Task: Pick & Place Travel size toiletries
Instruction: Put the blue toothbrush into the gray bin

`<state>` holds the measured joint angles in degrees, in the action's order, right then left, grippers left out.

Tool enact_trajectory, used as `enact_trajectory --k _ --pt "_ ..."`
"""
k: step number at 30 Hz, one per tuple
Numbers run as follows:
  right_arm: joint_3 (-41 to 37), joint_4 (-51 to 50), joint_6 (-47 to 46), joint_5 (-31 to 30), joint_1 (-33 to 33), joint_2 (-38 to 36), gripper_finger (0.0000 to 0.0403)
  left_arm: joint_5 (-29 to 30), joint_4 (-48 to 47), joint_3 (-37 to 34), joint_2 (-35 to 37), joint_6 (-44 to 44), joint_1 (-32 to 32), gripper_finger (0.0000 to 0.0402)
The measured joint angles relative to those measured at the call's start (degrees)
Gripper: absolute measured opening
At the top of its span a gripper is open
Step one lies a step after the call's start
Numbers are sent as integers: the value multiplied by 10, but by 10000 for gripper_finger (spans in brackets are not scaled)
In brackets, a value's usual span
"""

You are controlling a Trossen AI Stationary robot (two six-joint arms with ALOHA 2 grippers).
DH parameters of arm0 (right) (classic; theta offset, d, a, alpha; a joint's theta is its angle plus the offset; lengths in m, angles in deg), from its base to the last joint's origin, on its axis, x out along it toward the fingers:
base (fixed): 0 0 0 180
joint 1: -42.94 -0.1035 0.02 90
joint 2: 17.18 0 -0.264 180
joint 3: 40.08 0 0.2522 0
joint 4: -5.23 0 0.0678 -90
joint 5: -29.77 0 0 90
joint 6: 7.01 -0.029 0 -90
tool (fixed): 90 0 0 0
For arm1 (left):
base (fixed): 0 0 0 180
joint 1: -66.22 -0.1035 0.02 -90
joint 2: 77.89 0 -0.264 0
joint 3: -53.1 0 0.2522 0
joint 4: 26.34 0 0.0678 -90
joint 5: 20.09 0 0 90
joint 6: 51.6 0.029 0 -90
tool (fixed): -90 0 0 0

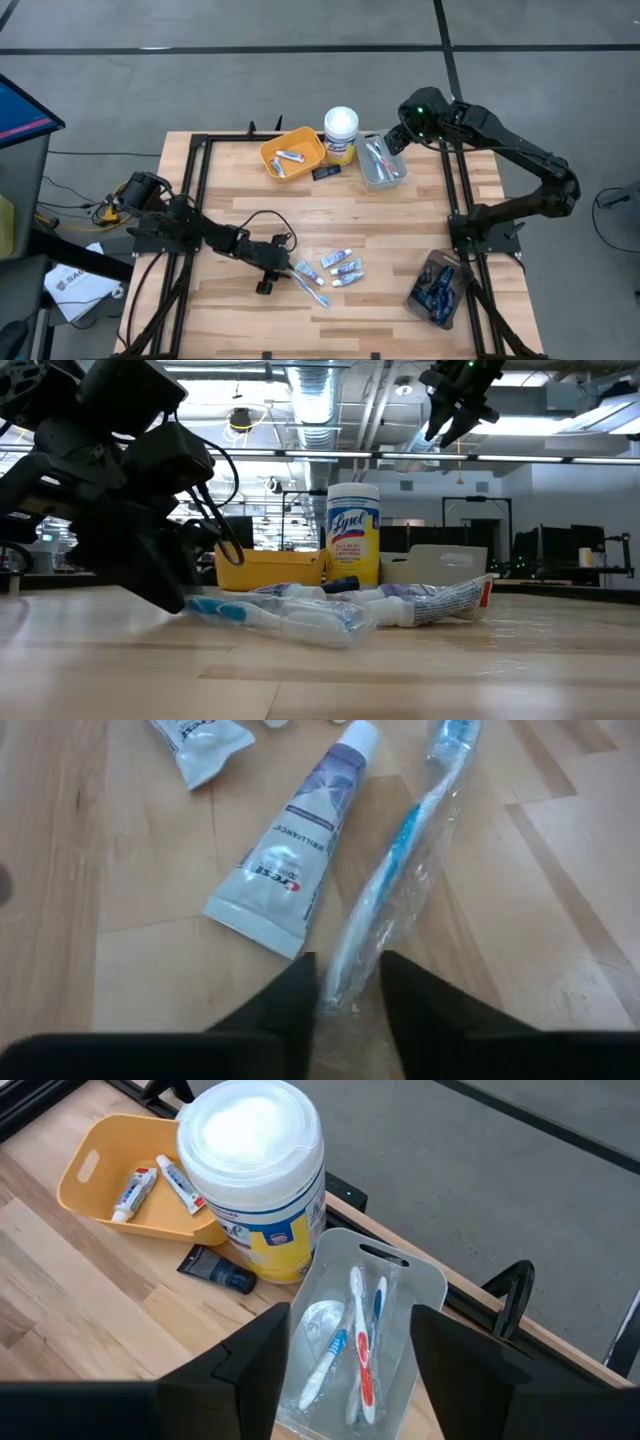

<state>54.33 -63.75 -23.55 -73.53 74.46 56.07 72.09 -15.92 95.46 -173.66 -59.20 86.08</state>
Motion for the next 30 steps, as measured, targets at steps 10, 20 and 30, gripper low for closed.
enact_trajectory --k 10,20,30 --pt "0 0 0 14 0 0 186 -10 -1 0 0 -18 0 21" --pt "0 2 0 102 -1 0 181 -17 -52 -6 63 -18 -11 18" --pt "0 85 0 149 -50 0 182 76 -56 -15 301 16 -87 19"
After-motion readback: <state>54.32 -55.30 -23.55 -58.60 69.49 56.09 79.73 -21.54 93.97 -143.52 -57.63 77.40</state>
